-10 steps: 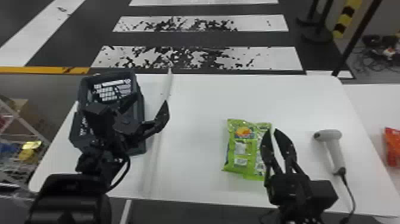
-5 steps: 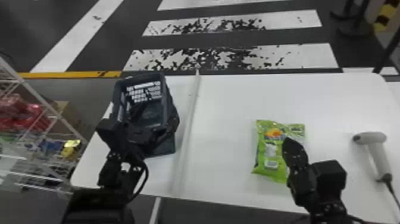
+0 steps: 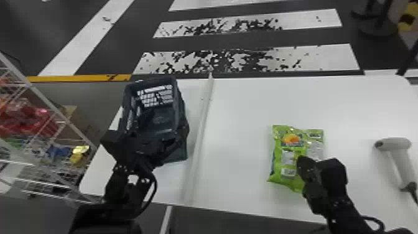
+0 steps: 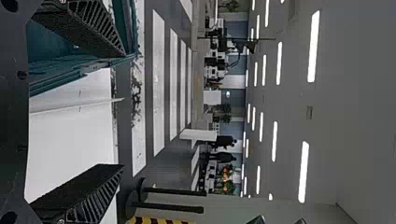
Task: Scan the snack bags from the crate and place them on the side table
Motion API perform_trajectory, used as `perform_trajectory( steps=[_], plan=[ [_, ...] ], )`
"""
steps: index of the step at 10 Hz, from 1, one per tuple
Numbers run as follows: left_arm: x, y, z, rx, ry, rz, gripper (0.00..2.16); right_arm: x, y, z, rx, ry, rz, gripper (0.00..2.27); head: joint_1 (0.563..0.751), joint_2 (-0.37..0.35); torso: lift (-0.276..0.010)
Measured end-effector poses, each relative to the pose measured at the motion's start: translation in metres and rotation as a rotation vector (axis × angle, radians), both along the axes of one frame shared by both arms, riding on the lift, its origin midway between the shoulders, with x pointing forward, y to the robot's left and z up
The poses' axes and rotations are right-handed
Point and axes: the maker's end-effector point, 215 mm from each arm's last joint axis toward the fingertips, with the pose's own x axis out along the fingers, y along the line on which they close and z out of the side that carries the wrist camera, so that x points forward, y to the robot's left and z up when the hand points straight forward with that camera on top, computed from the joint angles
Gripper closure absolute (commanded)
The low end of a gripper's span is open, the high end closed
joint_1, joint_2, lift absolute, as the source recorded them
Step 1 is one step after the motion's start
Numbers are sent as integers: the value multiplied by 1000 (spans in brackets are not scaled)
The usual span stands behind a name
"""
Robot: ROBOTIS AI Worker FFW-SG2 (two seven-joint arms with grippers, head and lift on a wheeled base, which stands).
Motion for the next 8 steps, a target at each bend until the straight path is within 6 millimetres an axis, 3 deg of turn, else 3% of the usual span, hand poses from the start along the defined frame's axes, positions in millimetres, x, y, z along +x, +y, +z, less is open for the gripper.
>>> perform_trajectory(
  steps=[3,4,5,8],
  plan=[
    [-1,0,-5,-3,9,1,22,0,-4,-33,-27,47,7,2250,695,218,-50],
    [-1,0,-6,-4,11,0,22,1,-3,-34,-27,41,11,2250,695,218,-50],
    [-2,0,-7,-4,13,0,26,3,0,-26,-26,22,16,2250,695,220,-50],
    [-3,-1,-9,-4,17,-2,26,14,24,24,-15,-66,54,2250,695,244,-50]
  ],
)
